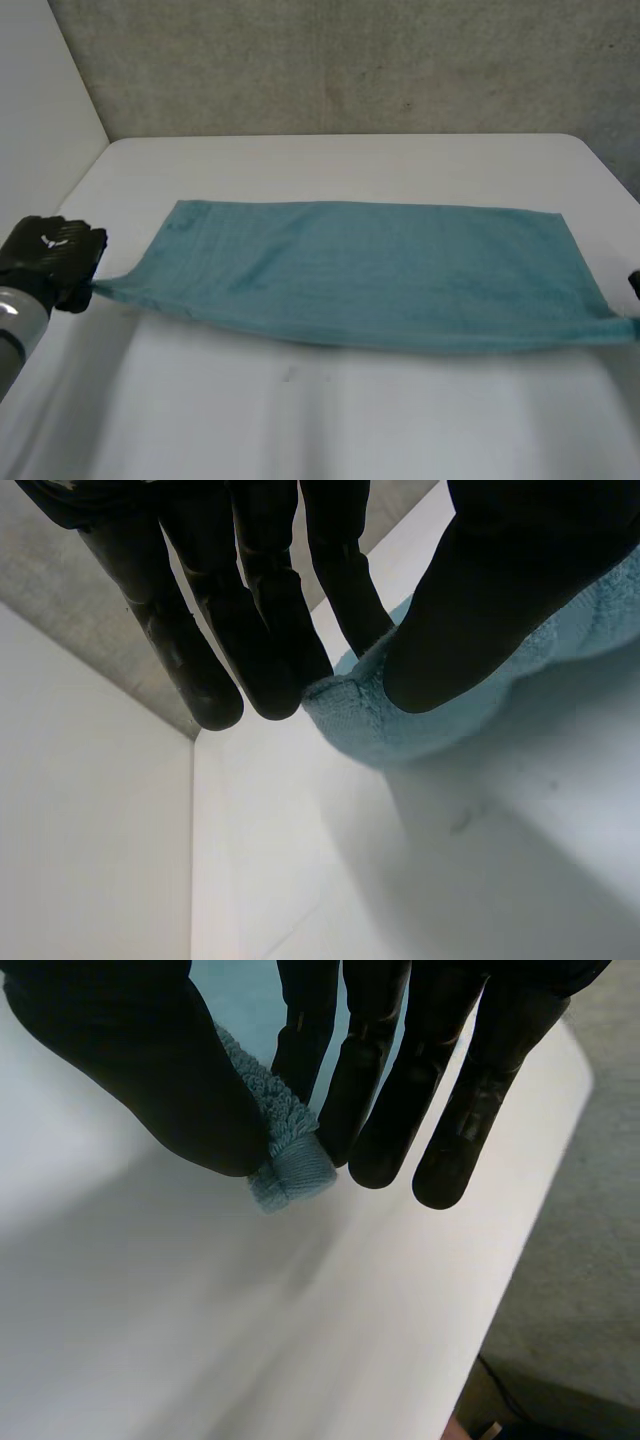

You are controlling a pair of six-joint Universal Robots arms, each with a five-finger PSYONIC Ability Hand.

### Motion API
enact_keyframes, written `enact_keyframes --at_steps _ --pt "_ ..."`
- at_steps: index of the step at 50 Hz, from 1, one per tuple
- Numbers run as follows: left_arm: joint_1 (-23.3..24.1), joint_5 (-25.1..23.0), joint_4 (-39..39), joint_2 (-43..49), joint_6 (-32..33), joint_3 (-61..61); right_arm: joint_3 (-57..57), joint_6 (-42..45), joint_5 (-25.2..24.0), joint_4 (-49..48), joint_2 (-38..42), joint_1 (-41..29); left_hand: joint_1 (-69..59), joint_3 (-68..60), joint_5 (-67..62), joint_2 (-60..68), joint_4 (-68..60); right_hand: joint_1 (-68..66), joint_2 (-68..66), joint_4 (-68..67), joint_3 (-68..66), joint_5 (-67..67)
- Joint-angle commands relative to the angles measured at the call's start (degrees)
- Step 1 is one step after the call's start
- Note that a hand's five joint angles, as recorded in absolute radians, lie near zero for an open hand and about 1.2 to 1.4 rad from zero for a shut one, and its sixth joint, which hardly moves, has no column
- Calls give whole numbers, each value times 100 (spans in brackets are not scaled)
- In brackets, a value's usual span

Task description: Fold the laundry

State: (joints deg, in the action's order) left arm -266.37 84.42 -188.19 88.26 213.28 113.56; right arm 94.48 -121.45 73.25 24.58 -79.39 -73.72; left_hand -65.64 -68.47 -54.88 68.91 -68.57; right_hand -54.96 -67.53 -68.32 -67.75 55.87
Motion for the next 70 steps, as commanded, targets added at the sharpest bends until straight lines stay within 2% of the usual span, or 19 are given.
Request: enact_keyframes --at_steps 1,7,13,18,22,29,30,32,33,34,35,38,39,42,47,55,57,64,70 --pt "208 -251 -595 1376 -40 -1001 -1246 -1477 93 -559 977 -520 -1436 -1153 -1512 1109 -1143 -2504 -1247 -1168 -1225 1413" --pt "629 -172 -1122 2868 -49 -2606 -2422 -2031 715 -910 2057 -949 -1436 -1153 -1512 1109 -1143 -2504 -1247 -1168 -1225 1413" --pt "753 -40 -1202 4197 30 -4173 -3583 -2111 1445 -1393 3041 -1355 -1436 -1153 -1512 1109 -1143 -2504 -1247 -1168 -1225 1413" --pt "762 136 -1220 5295 187 -5640 -4297 -2129 1824 -1754 3676 -1487 -1436 -1153 -1512 1109 -1143 -2504 -1247 -1168 -1225 1413" --pt "805 75 -1246 5753 354 -6213 -4728 -2120 1947 -2070 4027 -1671 -1436 -1153 -1512 1109 -1143 -2504 -1247 -1168 -1225 1413" --pt "902 -101 -1615 6062 381 -6469 -5132 -2137 2167 -2676 4511 -1812 -1436 -1153 -1512 1109 -1143 -2504 -1247 -1168 -1225 1413" --pt "928 -153 -1746 6080 381 -6461 -5159 -2129 2193 -2712 4546 -1856 -1436 -1153 -1512 1109 -1143 -2111 -853 -774 -831 1019" --pt "955 -224 -1861 6089 381 -6425 -5203 -2120 2246 -2765 4617 -1935 -1436 -1153 -1512 1109 -1143 -66 1191 1270 1213 -1025" --pt "964 -250 -1914 6089 373 -6408 -5246 -2129 2325 -2783 4643 -1987 -1305 -1022 -1381 978 -1012 2543 3801 3880 3823 -3635" --pt "990 -285 -2027 6062 372 -6303 -5264 -2137 2369 -2783 4652 -1997 1527 1811 1452 -1855 1820 3602 4859 4938 4881 -4693" --pt "1016 -303 -2081 6045 372 -6233 -5264 -2146 2404 -2783 4652 -2005 2771 3055 2696 -3099 3064 4378 5636 5715 5658 -5470" --pt "1069 -347 -2352 5957 390 -5952 -5247 -2216 2545 -2774 4626 -2032 5430 5714 5355 -5758 5723 4496 5753 5832 5775 -5587" --pt "1095 -356 -2423 5905 399 -5890 -5203 -2295 2580 -2774 4608 -2067 5564 5847 5488 -5891 5857 4496 5753 5832 5775 -5587" --pt "1140 -400 -2555 5642 399 -5601 -5142 -2488 2580 -2765 4503 -2058 5564 5847 5488 -5891 5857 4496 5753 5832 5775 -5587" --pt "1166 -348 -2565 5132 399 -5196 -4694 -3051 2493 -2783 3520 -1988 5564 5847 5488 -5891 5857 4496 5753 5832 5775 -5587" --pt "1175 -207 -2503 3840 329 -3896 -3647 -3333 1772 -2721 2226 -1962 5542 5826 5467 -5870 5835 4496 5753 5832 5775 -5587" --pt "1184 -102 -2486 3550 302 -3570 -2972 -3342 1342 -2713 1656 -1909 5542 5826 5467 -5870 5835 4496 5753 5832 5775 -5587" --pt "1368 206 -2345 2486 -567 -2375 -1619 -3342 657 -2546 882 -1391 5542 5826 5467 -5870 5835 4496 5753 5832 5775 -5587" --pt "1395 215 -1888 1985 -1613 -1803 -959 -3280 217 -2274 855 -1109 5475 5759 5400 -5803 5768 3630 4888 4967 4910 -4722"
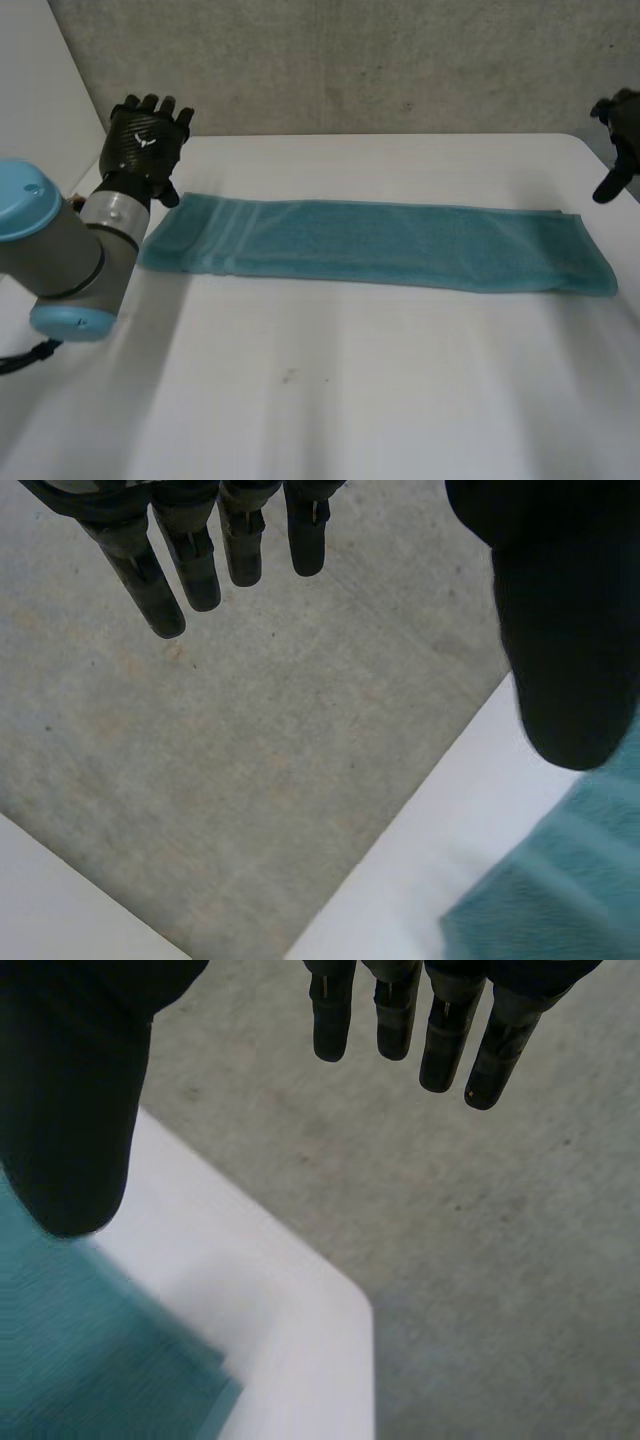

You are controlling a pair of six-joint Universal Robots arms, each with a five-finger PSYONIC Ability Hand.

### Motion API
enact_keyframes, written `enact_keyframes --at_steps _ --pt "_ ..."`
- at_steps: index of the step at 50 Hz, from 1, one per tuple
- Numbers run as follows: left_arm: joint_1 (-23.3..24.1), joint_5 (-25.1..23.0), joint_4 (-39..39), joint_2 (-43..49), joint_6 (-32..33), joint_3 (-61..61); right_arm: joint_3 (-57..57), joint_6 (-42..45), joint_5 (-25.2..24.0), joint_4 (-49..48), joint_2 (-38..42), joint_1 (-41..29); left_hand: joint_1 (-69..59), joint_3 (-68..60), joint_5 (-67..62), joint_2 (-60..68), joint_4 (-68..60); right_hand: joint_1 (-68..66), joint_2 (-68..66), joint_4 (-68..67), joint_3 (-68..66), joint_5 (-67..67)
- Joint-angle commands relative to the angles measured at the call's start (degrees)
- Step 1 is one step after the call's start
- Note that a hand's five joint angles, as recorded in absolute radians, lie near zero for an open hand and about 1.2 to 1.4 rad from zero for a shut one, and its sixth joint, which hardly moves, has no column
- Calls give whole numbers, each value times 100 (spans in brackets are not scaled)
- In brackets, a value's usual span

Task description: Fold the laundry

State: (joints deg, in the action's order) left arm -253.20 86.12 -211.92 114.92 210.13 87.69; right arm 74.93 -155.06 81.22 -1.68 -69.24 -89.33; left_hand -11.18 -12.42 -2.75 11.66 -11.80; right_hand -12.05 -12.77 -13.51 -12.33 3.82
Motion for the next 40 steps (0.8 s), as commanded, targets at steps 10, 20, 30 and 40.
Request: enact_keyframes --at_steps 10,20,30,40 --pt "70 63 546 -681 -1800 1092 1340 99 -1476 -120 743 1084 -55 69 102 6 7 -1803 -1731 -1658 -1775 1627" --pt "-10 248 371 -655 -1853 1233 1296 99 -1785 -736 1131 1365 -55 69 102 6 7 -2831 -2759 -2685 -2803 2654" --pt "-10 248 230 -558 -1853 1259 1129 116 -1768 -851 1501 1374 -55 69 102 6 7 -3083 -3011 -2938 -3055 2907" --pt "-10 239 221 -488 -1836 1259 892 107 -1689 -825 1791 1374 -55 69 102 6 7 -3921 -3849 -3775 -3893 3744"
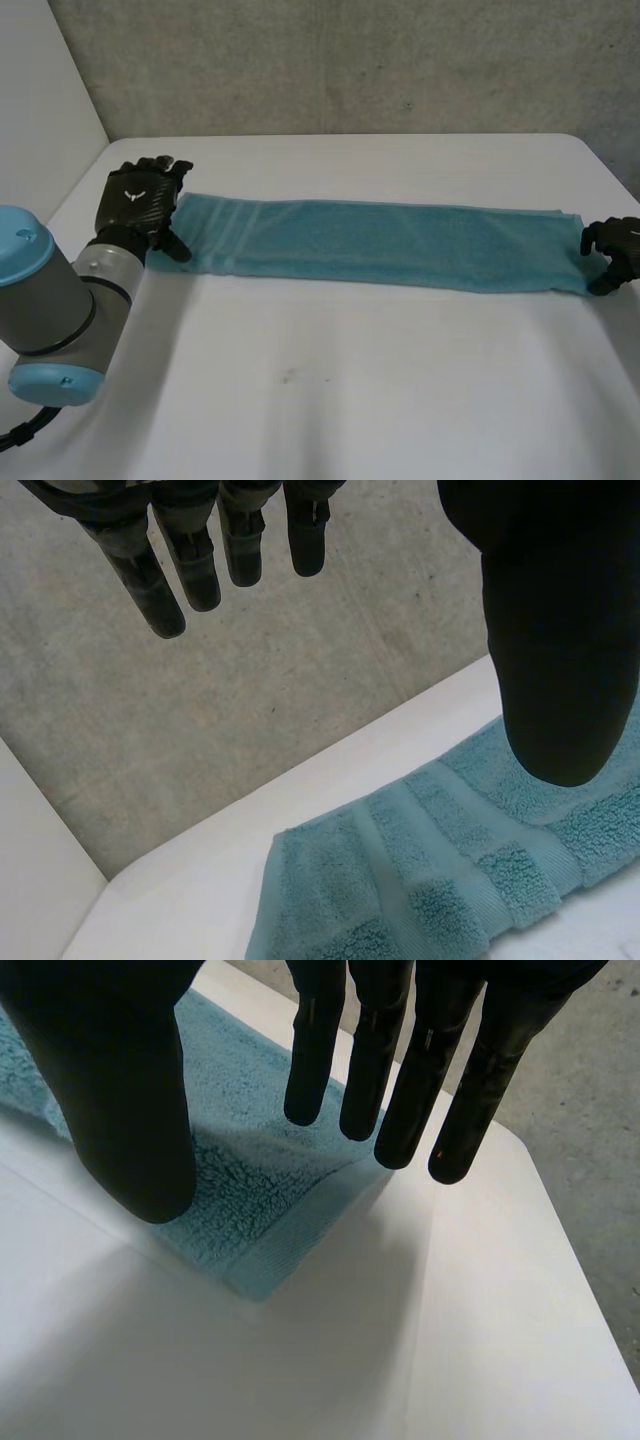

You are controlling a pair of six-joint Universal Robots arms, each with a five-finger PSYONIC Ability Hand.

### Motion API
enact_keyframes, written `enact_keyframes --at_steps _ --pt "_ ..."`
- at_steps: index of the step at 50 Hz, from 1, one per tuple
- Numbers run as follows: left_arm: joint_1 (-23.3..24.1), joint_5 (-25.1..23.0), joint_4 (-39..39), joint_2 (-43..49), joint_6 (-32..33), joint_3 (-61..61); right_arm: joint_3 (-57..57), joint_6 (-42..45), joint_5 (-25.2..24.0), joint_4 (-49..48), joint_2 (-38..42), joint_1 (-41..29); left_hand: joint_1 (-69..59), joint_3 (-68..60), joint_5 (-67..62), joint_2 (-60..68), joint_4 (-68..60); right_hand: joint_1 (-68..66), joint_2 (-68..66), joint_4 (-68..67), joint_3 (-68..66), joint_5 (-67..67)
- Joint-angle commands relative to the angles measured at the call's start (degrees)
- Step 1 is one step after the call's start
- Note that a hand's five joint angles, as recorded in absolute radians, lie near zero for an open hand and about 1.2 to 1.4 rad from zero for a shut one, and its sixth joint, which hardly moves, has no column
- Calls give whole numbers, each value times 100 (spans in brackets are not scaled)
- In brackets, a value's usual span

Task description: Fold the laundry

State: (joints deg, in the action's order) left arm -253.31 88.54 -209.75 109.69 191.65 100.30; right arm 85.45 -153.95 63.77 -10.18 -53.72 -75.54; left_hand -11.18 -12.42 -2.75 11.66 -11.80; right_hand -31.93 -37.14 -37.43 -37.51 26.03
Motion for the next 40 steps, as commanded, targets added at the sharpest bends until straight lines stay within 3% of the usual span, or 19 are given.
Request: enact_keyframes --at_steps 1,2,3,4,10,18,25,28,34,36,40 --pt "1 -4 4 35 12 -2 -178 -3 56 25 266 -5 -55 69 102 6 7 -2403 -1881 -1853 -1845 1992" --pt "1 -4 4 35 12 -2 -204 -3 65 25 292 -5 -55 69 102 6 7 -2991 -2469 -2441 -2433 2580" --pt "1 -4 4 35 12 -2 -256 -3 82 34 301 4 -55 69 102 6 7 -4595 -4074 -4045 -4037 4185" --pt "1 -4 4 35 12 -2 -292 -3 91 25 301 4 -55 69 102 6 7 -4805 -4283 -4255 -4247 4394" --pt "-8 -4 4 26 12 -2 -547 5 363 51 310 127 -55 69 102 6 7 -4807 -4286 -4257 -4249 4397" --pt "-17 5 4 0 21 -2 -1161 584 2084 95 293 496 -55 69 102 6 7 -4807 -4286 -4257 -4249 4397" --pt "-17 14 4 -35 30 -2 -1575 1157 2385 60 231 374 -38 86 119 -10 24 -4807 -4286 -4257 -4249 4397" --pt "-17 14 4 -44 30 -2 -1724 1104 2368 60 169 -12 -38 86 119 -10 24 -4807 -4286 -4257 -4249 4397" --pt "-25 14 -4 -53 39 -10 -2242 1025 2333 -10 2 -1775 -38 86 119 -10 24 -4807 -4286 -4257 -4249 4397" --pt "-52 14 -4 -53 39 -10 -2330 1025 2315 -19 2 -2024 -38 86 119 -10 24 -4807 -4286 -4257 -4249 4397" --pt "-69 14 -4 -53 39 -10 -2716 1034 2053 -115 72 -3173 -38 86 119 -10 24 -4807 -4286 -4257 -4249 4397"
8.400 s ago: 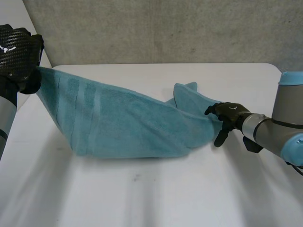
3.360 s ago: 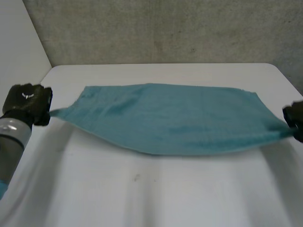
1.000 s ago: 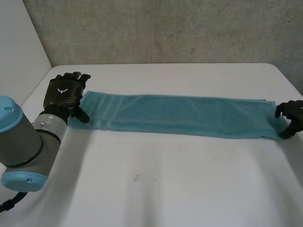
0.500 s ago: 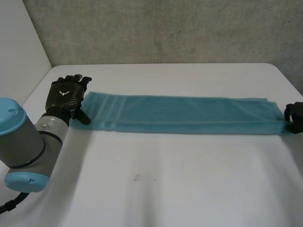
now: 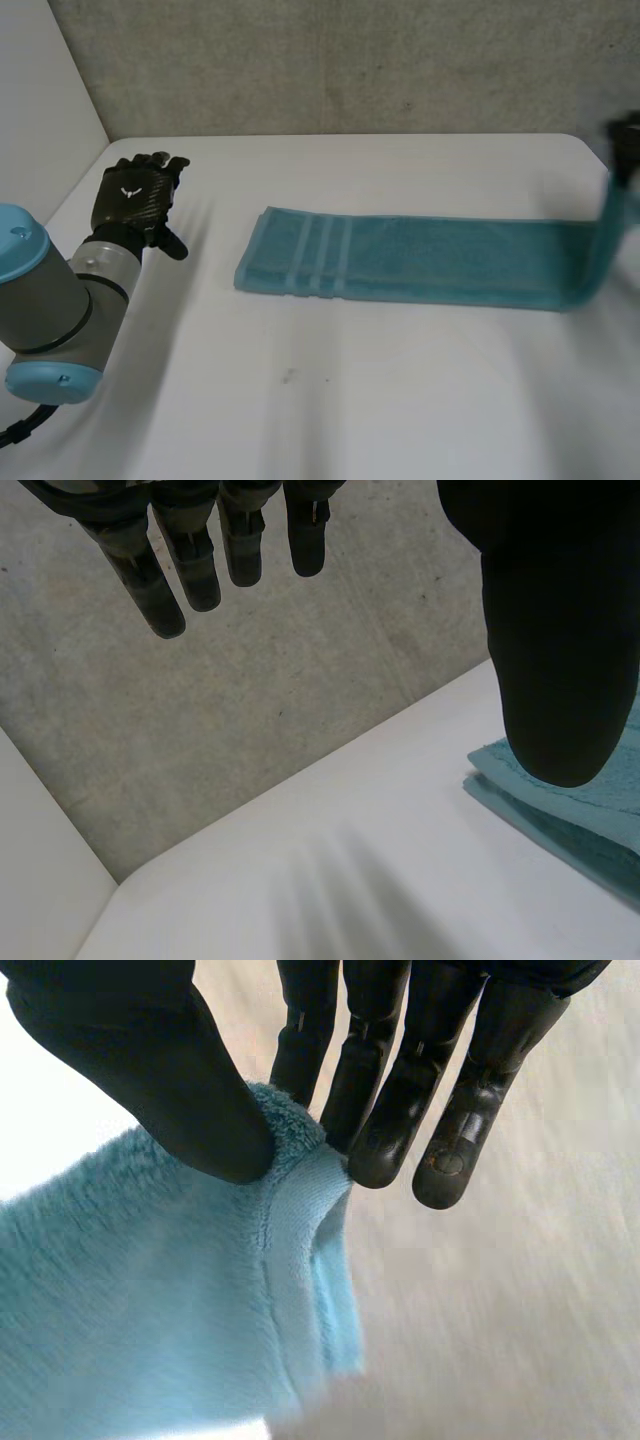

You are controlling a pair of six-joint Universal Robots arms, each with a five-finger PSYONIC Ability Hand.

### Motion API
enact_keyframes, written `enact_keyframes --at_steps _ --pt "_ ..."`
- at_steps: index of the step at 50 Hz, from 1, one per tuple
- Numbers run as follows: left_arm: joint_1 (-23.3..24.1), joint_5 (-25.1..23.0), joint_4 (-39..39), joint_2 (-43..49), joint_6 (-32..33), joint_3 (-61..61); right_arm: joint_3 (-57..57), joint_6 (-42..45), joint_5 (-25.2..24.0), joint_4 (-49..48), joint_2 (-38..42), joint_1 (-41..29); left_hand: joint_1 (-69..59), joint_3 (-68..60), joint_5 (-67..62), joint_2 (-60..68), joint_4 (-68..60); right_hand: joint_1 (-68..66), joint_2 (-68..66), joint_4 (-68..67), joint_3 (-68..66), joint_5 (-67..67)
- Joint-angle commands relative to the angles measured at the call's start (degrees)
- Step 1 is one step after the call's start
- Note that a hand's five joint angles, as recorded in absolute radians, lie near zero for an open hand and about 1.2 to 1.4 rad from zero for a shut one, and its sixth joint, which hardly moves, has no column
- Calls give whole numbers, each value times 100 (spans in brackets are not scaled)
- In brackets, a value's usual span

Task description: Fold the laundry

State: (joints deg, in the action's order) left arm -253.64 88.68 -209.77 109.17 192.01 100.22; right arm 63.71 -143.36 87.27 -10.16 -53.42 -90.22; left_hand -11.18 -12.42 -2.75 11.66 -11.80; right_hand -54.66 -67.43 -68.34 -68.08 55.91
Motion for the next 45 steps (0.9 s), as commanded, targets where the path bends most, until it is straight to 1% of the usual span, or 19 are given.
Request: enact_keyframes --at_steps 1,2,9,11,14,16,17,18,20,21,22,26,28,29,30,32,38,42,45 --pt "-36 0 -2 -1 3 -2 -683 -34 -464 -187 147 -2084 -38 86 119 -10 24 -2534 -1257 -1166 -1192 1409" --pt "-36 0 -2 -1 3 -2 -833 -43 -631 -310 339 -2453 -38 86 119 -10 24 -2534 -1257 -1166 -1192 1409" --pt "-36 0 -2 -10 3 -2 -1562 -34 -1080 -785 1446 -3913 -38 86 119 -10 24 -2534 -1257 -1166 -1192 1409" --pt "-36 9 -2 -10 3 -2 -1643 -34 -1116 -785 1589 -4021 -38 86 119 -10 24 -2534 -1257 -1166 -1192 1409" --pt "-36 0 -2 -1 12 -2 -1827 10 -1247 -759 2229 -4459 -55 69 102 6 7 -2534 -1257 -1166 -1192 1409" --pt "-36 0 -2 -10 12 -2 -1836 36 -1256 -759 2380 -4575 -38 86 119 -10 24 -2534 -1257 -1166 -1192 1409" --pt "-36 0 -2 -1 12 -2 -1827 27 -1204 -733 2450 -4619 -38 86 119 -10 24 -1923 -647 -556 -582 799" --pt "-36 0 -2 -1 12 -2 -1827 27 -1178 -724 2459 -4628 -38 86 119 -10 24 -568 708 799 773 -556" --pt "-36 0 -2 -1 12 -2 -1810 27 -1116 -706 2451 -4619 -38 86 119 -10 24 1856 3133 3224 3198 -2981" --pt "-36 0 -2 -1 12 -2 -1810 10 -994 -698 2398 -4602 -38 86 119 -10 24 3633 4909 5000 4974 -4757" --pt "-28 0 -2 -1 12 -2 -1810 1 -897 -698 2346 -4593 -38 86 119 -10 24 4450 5726 5817 5791 -5574" --pt "-10 0 6 -1 12 6 -1687 -78 -423 -654 1977 -4549 -38 86 119 -10 24 4466 5743 5834 5808 -5591" --pt "8 -17 6 -1 12 6 -1267 -323 -28 -575 1338 -4400 -38 86 119 -10 24 4466 5743 5834 5808 -5591" --pt "34 -26 6 -1 3 6 -1265 -324 -26 -574 1335 -4399 -38 86 119 -10 24 4466 5743 5834 5808 -5591" --pt "51 -61 6 8 3 6 -1134 -420 44 -557 1178 -4304 -38 86 119 -10 24 4466 5743 5834 5808 -5591" --pt "60 -70 6 17 3 -2 -521 -945 185 -435 529 -3848 -38 86 119 -10 24 4466 5743 5834 5808 -5591" --pt "157 -123 33 96 21 -231 579 -2002 159 -4 -308 -3073 -72 52 85 23 -10 4466 5743 5834 5808 -5591" --pt "367 -333 129 297 3 -564 1169 -2547 45 392 -529 -2554 -88 36 68 40 -26 4466 5743 5834 5808 -5591" --pt "447 -360 190 359 3 -670 1546 -2714 -209 602 -529 -2274 -105 19 52 57 -43 4466 5743 5834 5808 -5591"
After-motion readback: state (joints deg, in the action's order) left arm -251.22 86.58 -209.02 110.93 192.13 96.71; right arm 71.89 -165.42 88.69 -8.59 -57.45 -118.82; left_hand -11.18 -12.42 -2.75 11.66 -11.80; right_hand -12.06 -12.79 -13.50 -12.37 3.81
